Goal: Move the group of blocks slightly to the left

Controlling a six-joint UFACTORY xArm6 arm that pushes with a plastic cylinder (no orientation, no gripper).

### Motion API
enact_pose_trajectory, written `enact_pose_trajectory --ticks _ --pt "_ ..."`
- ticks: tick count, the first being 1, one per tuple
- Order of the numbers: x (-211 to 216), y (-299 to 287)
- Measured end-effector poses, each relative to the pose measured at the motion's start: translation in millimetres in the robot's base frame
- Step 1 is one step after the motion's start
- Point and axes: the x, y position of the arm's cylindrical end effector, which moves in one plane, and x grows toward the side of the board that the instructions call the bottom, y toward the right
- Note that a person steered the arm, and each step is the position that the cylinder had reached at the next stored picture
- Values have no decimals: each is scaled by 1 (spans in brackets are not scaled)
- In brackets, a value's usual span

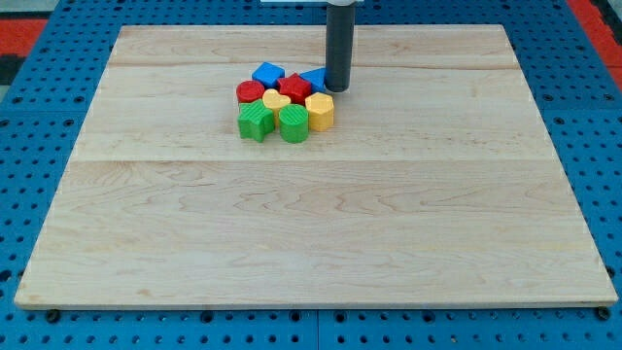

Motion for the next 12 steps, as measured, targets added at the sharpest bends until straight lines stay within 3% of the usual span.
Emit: enact_pose_trajectory --ticks 3,7,9,12 --pt "22 50" --pt "45 13" --pt "56 -48" --pt "68 -63"
